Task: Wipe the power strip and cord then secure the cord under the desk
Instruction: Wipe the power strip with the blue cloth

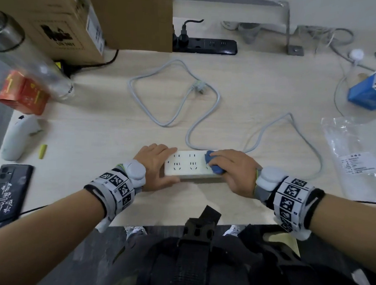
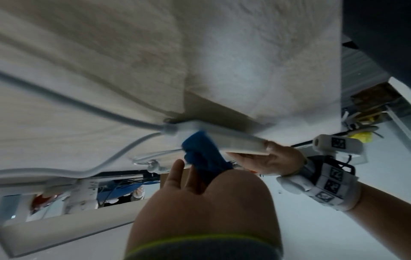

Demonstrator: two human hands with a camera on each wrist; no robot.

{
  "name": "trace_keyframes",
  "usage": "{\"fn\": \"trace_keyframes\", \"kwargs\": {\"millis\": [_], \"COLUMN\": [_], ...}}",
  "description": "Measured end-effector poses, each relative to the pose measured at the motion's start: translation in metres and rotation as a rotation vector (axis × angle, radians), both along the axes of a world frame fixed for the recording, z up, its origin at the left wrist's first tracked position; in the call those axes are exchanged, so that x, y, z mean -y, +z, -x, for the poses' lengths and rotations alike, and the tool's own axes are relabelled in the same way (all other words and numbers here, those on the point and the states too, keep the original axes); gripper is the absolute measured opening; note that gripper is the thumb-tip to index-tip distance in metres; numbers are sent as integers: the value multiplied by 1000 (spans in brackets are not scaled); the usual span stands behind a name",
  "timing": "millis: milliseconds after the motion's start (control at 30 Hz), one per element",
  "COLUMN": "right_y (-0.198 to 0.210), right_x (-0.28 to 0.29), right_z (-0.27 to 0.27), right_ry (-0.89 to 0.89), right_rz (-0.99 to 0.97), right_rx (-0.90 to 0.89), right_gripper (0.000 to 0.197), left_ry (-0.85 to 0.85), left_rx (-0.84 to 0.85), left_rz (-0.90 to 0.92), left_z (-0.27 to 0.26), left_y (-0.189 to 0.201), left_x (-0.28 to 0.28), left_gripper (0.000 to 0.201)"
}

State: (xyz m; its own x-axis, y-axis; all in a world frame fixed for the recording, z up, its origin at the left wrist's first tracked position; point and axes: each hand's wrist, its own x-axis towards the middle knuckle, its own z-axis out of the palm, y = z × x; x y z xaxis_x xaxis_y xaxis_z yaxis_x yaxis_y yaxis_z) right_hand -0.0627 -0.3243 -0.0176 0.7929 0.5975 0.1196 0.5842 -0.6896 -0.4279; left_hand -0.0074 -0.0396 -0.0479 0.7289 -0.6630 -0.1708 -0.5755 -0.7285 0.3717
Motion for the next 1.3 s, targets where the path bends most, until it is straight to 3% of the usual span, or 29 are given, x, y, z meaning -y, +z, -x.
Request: {"fn": "trace_keyframes", "kwargs": {"millis": [133,267,333,467,533,600,700,767,833,900,1000,1133,1300], "right_y": [8,9,7,-2,-1,4,14,9,-3,-11,-11,-16,-23], "right_x": [-4,-13,-19,-28,-29,-28,-18,-7,5,14,18,10,-31], "right_z": [-5,-22,-29,-37,-34,-33,-22,-6,11,22,20,16,6], "right_ry": [-35,-189,-256,-289,-280,-275,-211,-82,19,47,46,49,108], "right_rz": [72,-10,21,116,26,-99,-130,-6,143,209,174,137,-2], "right_rx": [-14,-250,-373,-439,-392,-240,-50,-53,-87,-70,-17,-24,-20], "right_gripper": [46,26,25,18,21,19,22,39,51,48,44,36,38], "left_ry": [88,446,510,353,350,336,114,51,66,82,105,149,172], "left_rx": [-189,-445,-447,-342,-289,-241,-100,-76,-64,-58,-72,-125,-143], "left_rz": [79,80,10,-285,-332,-270,-174,-176,-118,-63,16,114,126], "left_z": [-12,-13,-14,-15,-14,-11,-3,1,4,7,12,16,16], "left_y": [21,30,26,26,28,26,16,9,4,2,-3,-9,-13], "left_x": [-3,4,3,-3,-6,-11,-12,-9,-7,-9,-19,-29,-29], "left_gripper": [79,77,70,61,51,50,95,105,98,95,99,91,87]}}
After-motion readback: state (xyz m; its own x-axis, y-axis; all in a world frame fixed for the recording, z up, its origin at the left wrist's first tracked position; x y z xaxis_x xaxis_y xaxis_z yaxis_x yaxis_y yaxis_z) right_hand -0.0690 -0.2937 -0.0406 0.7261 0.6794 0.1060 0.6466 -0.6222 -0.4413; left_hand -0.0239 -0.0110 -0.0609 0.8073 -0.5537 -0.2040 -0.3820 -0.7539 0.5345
